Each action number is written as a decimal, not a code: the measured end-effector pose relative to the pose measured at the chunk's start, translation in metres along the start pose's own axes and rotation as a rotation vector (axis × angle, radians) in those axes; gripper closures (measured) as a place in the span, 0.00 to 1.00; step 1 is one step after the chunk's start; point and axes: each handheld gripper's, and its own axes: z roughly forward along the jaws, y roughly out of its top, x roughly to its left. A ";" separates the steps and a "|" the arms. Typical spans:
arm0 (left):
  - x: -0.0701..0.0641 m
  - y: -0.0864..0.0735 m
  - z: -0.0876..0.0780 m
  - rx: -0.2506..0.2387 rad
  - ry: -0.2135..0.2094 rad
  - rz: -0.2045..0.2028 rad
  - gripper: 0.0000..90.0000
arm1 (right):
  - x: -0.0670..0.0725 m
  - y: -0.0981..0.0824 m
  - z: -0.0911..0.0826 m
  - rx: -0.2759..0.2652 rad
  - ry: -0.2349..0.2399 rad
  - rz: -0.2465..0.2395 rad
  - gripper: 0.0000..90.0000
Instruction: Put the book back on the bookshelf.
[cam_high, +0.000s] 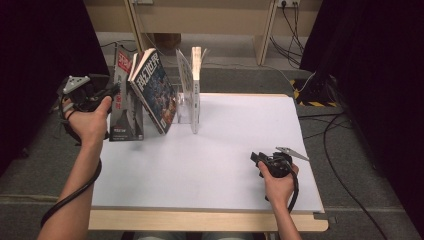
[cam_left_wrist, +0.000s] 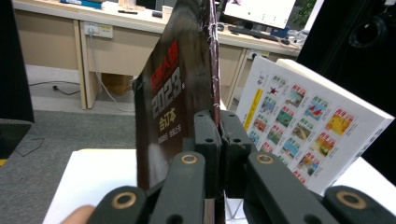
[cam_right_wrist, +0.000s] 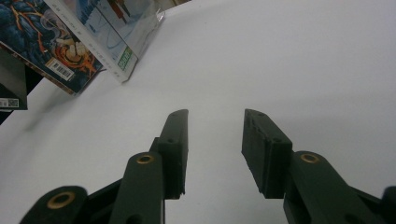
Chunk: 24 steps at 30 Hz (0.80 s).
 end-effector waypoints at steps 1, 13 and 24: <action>-0.002 0.001 0.002 -0.005 -0.004 0.000 0.97 | 0.000 0.000 0.000 0.001 -0.001 -0.001 0.69; -0.012 0.004 -0.011 -0.026 -0.044 -0.010 0.97 | 0.000 -0.001 0.001 0.006 0.000 -0.005 0.69; -0.013 0.001 -0.018 -0.038 -0.067 -0.019 0.97 | 0.002 -0.002 0.002 0.009 0.002 -0.012 0.69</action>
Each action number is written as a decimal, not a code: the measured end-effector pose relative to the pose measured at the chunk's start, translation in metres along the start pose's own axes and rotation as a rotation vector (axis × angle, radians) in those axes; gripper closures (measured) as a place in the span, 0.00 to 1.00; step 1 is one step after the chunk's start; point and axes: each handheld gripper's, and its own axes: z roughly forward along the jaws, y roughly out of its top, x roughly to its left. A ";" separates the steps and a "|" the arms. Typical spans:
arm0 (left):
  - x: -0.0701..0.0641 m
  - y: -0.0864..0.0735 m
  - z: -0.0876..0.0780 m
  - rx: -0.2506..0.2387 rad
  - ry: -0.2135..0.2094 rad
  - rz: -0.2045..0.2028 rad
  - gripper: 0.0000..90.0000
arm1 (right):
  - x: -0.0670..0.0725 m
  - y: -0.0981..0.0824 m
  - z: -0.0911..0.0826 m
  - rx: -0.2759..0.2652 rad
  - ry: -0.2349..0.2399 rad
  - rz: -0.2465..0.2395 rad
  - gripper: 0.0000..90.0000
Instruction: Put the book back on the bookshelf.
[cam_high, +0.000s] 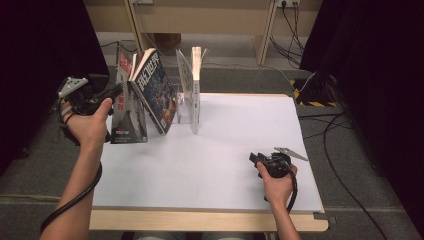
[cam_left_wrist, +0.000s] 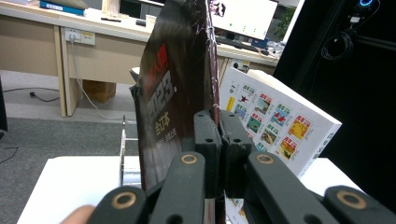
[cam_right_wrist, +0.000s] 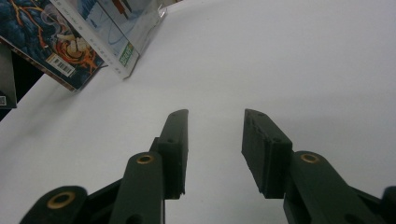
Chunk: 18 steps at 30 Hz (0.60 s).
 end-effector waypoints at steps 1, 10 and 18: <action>0.000 0.000 0.000 -0.002 0.000 0.000 0.97 | 0.000 0.000 0.000 0.002 -0.001 0.000 0.69; 0.005 -0.003 0.008 -0.003 0.012 -0.006 0.97 | 0.000 0.000 0.000 0.000 0.001 0.000 0.69; 0.013 -0.009 0.025 0.004 -0.001 -0.025 0.97 | -0.001 -0.001 0.001 0.011 0.002 0.006 0.69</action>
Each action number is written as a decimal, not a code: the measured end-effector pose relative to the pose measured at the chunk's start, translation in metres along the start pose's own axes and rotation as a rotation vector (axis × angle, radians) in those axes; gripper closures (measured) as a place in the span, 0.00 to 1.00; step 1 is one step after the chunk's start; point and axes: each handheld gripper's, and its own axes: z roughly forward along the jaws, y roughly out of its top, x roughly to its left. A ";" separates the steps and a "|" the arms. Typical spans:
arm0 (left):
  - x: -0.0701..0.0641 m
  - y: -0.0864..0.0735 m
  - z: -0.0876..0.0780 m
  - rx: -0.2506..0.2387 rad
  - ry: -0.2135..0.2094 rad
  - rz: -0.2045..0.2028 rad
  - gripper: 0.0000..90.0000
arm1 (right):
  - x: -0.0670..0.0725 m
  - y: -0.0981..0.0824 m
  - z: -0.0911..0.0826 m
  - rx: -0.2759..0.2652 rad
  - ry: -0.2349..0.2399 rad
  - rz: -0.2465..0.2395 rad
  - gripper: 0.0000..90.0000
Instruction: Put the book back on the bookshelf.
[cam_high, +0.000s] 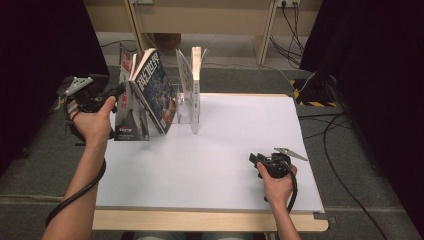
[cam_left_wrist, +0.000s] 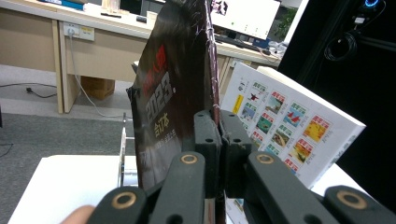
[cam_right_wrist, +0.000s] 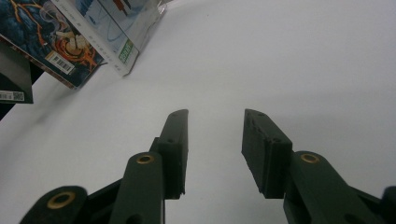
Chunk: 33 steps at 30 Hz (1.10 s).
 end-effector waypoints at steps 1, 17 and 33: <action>0.001 0.000 0.002 0.000 0.002 -0.001 0.97 | 0.000 0.000 0.000 0.001 0.000 0.000 0.69; 0.033 -0.031 0.025 0.024 0.091 0.016 0.96 | -0.003 -0.002 0.001 0.009 0.002 0.004 0.69; 0.047 -0.040 0.020 0.127 0.149 -0.010 0.94 | 0.001 -0.003 0.004 0.021 0.010 0.000 0.68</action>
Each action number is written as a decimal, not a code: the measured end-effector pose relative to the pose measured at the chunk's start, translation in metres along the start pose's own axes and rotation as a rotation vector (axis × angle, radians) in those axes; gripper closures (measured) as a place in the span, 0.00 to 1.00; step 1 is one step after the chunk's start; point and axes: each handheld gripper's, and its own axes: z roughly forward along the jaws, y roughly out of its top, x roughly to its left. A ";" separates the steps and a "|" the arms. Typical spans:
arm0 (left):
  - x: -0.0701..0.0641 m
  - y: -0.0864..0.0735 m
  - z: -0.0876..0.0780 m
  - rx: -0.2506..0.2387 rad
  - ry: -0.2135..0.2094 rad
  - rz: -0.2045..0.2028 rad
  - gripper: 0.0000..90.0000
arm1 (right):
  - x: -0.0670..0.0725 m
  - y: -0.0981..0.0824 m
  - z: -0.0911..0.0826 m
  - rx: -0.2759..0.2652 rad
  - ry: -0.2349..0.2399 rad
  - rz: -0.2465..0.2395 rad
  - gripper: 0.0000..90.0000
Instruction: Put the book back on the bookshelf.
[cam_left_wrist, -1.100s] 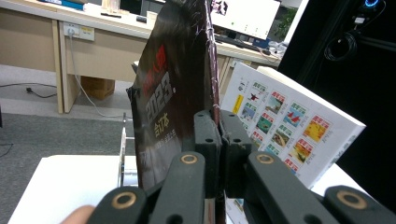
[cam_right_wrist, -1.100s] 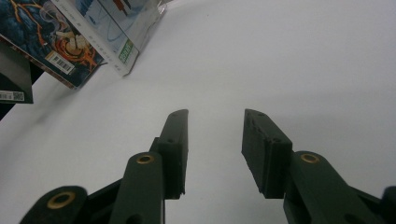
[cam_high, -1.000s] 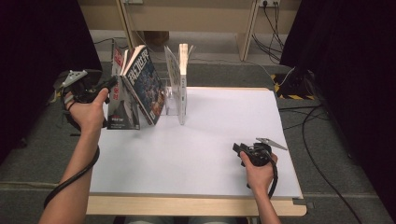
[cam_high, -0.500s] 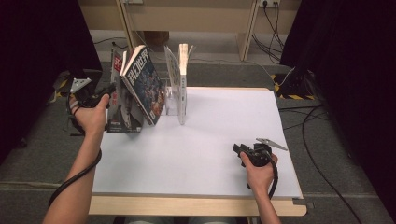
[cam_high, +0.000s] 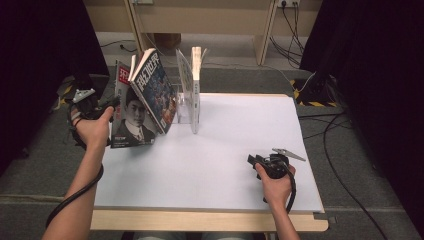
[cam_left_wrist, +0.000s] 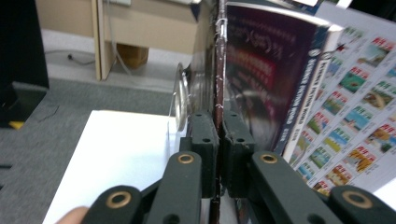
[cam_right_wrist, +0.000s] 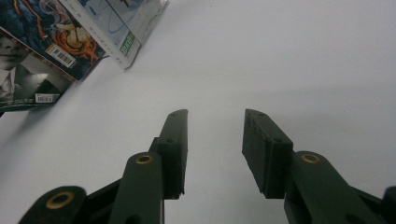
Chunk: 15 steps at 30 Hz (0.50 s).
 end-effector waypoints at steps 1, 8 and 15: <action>0.000 0.000 0.000 0.000 0.000 0.000 0.94 | 0.000 0.000 0.000 0.000 0.000 0.000 0.68; -0.001 0.000 0.006 0.026 0.006 -0.012 0.93 | -0.004 0.000 -0.001 -0.001 0.000 0.010 0.68; 0.000 0.002 0.008 0.048 0.010 -0.020 0.90 | -0.004 0.000 -0.001 -0.001 0.005 0.014 0.68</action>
